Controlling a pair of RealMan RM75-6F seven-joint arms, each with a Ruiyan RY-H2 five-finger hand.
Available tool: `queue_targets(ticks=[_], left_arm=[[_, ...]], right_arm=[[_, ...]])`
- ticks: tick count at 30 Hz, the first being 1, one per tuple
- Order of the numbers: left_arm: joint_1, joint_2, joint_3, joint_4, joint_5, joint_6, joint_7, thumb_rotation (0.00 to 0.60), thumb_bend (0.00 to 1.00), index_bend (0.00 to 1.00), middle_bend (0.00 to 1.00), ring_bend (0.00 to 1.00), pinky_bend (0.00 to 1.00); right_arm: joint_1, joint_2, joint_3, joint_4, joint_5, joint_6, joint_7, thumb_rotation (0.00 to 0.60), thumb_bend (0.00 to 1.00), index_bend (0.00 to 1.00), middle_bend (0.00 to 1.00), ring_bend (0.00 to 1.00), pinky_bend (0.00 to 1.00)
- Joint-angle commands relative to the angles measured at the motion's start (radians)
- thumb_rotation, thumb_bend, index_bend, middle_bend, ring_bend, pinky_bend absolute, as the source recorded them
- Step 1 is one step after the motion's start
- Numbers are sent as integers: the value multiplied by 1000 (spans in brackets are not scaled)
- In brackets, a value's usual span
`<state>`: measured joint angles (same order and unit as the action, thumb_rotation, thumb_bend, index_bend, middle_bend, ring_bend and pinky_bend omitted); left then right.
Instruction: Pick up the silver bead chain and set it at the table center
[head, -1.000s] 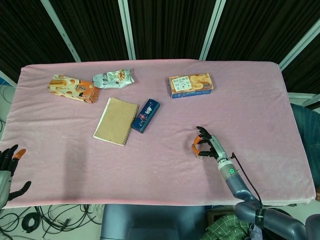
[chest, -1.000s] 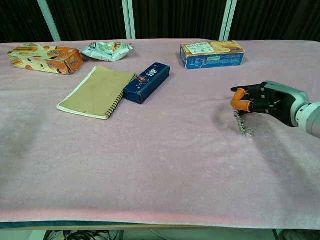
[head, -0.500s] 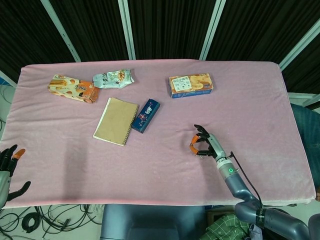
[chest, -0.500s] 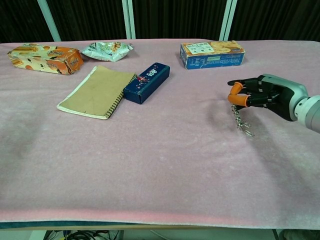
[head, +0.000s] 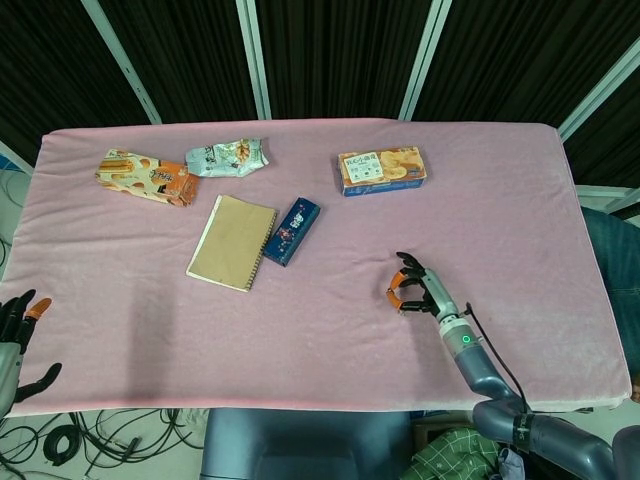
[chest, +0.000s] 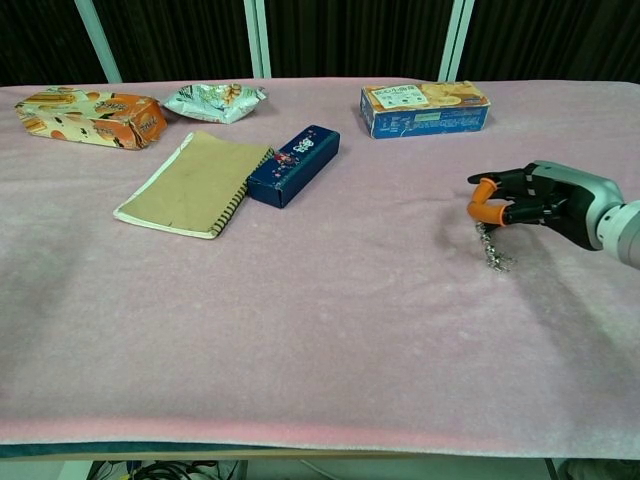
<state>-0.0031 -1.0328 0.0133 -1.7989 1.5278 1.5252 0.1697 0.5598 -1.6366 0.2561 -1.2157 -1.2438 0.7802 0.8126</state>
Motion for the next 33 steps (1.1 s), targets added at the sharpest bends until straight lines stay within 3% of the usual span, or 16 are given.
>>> queue_targets(ticks=[1,33], left_arm=[[1,-1,-1,0,1,3,1,600,223,133,0,0,0],[2,-2,-1,0,1,3,3,600,223,134,0,0,0]], right_arm=[[1,-2,-3,5,-6,-2,6,588,343,606,56,59,284],[-8,18,3,-42,-16,16,24,590,342,605,56,59,285]])
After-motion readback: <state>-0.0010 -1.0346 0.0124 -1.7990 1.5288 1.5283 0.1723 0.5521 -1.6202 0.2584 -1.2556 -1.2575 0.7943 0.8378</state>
